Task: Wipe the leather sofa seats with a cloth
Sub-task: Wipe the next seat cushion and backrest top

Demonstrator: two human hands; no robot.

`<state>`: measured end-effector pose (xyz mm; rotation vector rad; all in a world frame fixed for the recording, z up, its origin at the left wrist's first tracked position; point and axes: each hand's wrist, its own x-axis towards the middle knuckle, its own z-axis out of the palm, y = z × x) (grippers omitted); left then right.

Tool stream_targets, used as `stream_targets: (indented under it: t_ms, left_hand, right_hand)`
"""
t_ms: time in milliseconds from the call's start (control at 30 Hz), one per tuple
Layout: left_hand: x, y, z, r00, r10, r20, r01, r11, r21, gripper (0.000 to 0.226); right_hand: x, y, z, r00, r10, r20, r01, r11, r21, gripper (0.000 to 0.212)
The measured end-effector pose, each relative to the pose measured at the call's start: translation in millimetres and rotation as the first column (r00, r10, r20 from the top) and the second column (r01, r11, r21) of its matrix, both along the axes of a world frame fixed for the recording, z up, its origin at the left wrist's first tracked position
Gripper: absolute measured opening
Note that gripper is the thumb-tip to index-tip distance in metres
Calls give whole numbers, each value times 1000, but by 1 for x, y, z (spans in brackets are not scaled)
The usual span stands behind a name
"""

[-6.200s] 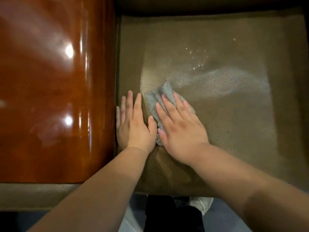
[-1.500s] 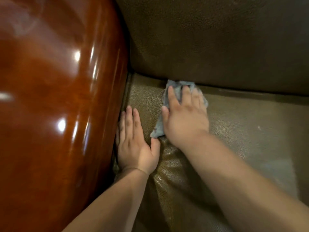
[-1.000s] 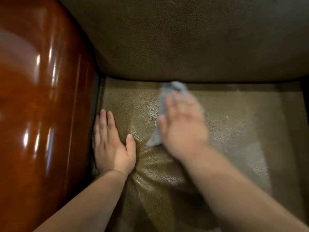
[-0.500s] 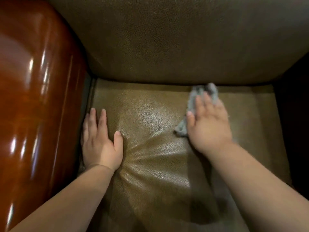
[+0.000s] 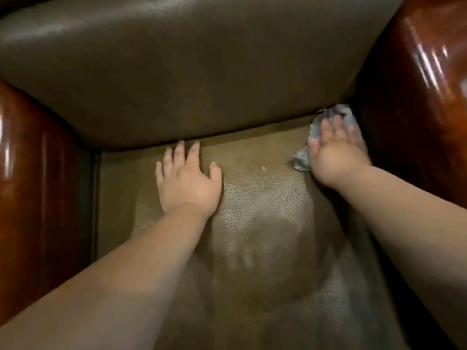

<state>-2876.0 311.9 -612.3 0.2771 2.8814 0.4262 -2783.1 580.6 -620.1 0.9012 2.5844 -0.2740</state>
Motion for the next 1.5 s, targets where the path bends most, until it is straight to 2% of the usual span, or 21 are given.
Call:
stream_targets:
  t_ms: [100, 167, 233, 267, 300, 400, 433, 500, 567, 667, 767, 833, 900, 967, 1000, 1100, 1200, 1267, 1400, 1500]
  left_hand:
    - [5, 2, -20, 994, -10, -109, -2, 994, -110, 70]
    - [5, -2, -23, 992, -29, -124, 14, 993, -119, 70]
    - [4, 0, -25, 992, -48, -121, 31, 990, -135, 71]
    - [4, 1, -25, 990, -51, -131, 34, 991, -132, 70]
    - [5, 1, -26, 988, -45, -147, 28, 992, -121, 69]
    - [6, -1, -31, 982, -36, -183, 18, 995, -102, 68]
    - [6, 0, -33, 980, -32, -194, 13, 995, -99, 68]
    - [7, 0, -36, 976, -26, -215, 7, 996, -91, 68]
    - [7, 0, -39, 974, -25, -224, 5, 996, -90, 69]
    - [7, 1, -40, 976, -28, -218, 8, 996, -93, 71]
    - [7, 0, -40, 976, -33, -216, 11, 995, -102, 71]
    - [7, 1, -42, 974, -38, -225, 17, 995, -94, 71]
    - [8, 0, -44, 973, -29, -231, 7, 995, -95, 71]
    - [8, 1, -45, 972, -32, -231, 11, 996, -91, 71]
    - [8, 1, -45, 972, -30, -231, 10, 996, -90, 71]
    - [8, 1, -46, 971, -30, -237, 10, 996, -87, 72]
    - [6, 0, -48, 969, -37, -246, 15, 996, -93, 72]
    - [7, -1, -45, 970, -47, -240, 26, 995, -92, 72]
    - [6, -4, -47, 966, -51, -254, 28, 995, -93, 71]
    - [8, -3, -52, 959, -55, -278, 36, 996, -76, 71]
  right_hand:
    - [1, -75, -2, 945, 236, -226, -243, 970, -3, 70]
    - [7, -125, 11, 861, 435, -265, -469, 879, -83, 69]
    - [9, -132, 15, 794, 540, -281, -593, 788, -162, 67]
    - [6, -118, 13, 794, 534, -289, -589, 793, -154, 67]
    - [3, -97, 8, 821, 491, -291, -538, 837, -104, 69]
    - [-5, -18, -5, 968, 158, -197, -172, 983, -59, 68]
    - [-8, -7, -3, 985, 66, -160, -77, 995, -59, 66]
    - [-18, -21, -4, 987, -8, -160, 4, 1000, -24, 70]
    - [-21, -59, -2, 978, 86, -190, -91, 996, -13, 73]
    - [-12, -117, 1, 884, 372, -283, -413, 905, -99, 70]
    - [-6, -115, 1, 832, 449, -327, -514, 845, -148, 69]
    - [-1, -76, -7, 891, 346, -294, -388, 917, -97, 71]
    - [4, -24, -9, 961, 102, -259, -113, 993, -30, 72]
    - [8, 9, -8, 973, -164, -164, 157, 986, -52, 70]
    - [6, 11, -11, 961, -228, -154, 225, 974, -38, 70]
    - [-8, -16, -8, 948, -230, -221, 229, 973, -28, 78]
    - [15, -64, 2, 974, 2, -226, -20, 997, -74, 78]
    - [65, -72, 5, 980, 73, -187, -93, 991, -100, 79]
    - [146, -43, 4, 972, -158, -176, 130, 979, -157, 80]
    - [121, -57, 2, 925, -337, -176, 335, 941, -41, 82]
